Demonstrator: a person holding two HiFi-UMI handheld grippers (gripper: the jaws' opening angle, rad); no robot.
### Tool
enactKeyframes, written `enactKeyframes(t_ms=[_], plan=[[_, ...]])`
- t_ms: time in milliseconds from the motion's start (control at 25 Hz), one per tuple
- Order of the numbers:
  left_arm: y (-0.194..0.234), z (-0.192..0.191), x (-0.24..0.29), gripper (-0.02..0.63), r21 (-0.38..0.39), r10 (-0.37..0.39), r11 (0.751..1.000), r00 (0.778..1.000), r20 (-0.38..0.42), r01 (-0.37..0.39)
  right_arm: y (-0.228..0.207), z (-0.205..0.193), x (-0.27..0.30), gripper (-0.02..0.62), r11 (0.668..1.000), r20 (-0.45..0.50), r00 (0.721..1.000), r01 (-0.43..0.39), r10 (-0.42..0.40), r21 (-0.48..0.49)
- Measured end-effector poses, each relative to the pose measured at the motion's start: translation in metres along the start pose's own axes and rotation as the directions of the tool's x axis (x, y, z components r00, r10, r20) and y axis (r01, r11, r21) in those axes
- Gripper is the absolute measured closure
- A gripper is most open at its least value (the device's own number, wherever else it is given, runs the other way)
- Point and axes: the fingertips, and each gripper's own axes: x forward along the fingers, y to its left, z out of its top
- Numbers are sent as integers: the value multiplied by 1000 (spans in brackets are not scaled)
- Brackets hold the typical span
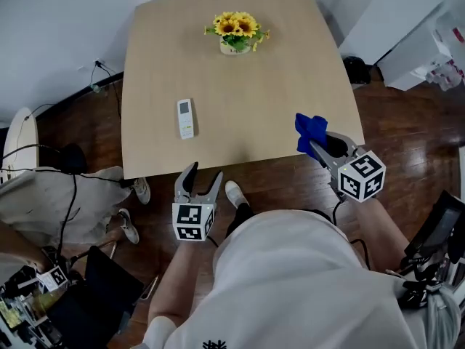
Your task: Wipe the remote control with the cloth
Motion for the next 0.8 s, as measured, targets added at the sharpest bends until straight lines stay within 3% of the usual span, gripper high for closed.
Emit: enactKeyframes(t_ms=[120, 280, 480, 600, 800], plan=[[-45, 6, -12, 308, 24, -13, 1000, 999, 33, 12, -1, -11, -20, 503, 999, 47, 998, -31, 33, -36], [-111, 7, -9, 307, -26, -37, 999, 996, 85, 39, -11, -47, -39, 502, 995, 64, 995, -71, 75, -66], [-189, -9, -17, 311, -28, -63, 997, 995, 80, 65, -19, -86, -78, 503, 988, 53, 991, -117, 122, -102], [-211, -13, -30, 316, 4, -104, 995, 994, 37, 104, -8, -99, -102, 502, 989, 71, 992, -101, 109, -110], [-239, -5, -41, 318, 66, -212, 976, 977, 36, 209, 11, -100, -131, 502, 994, 115, 992, -36, 47, -99]])
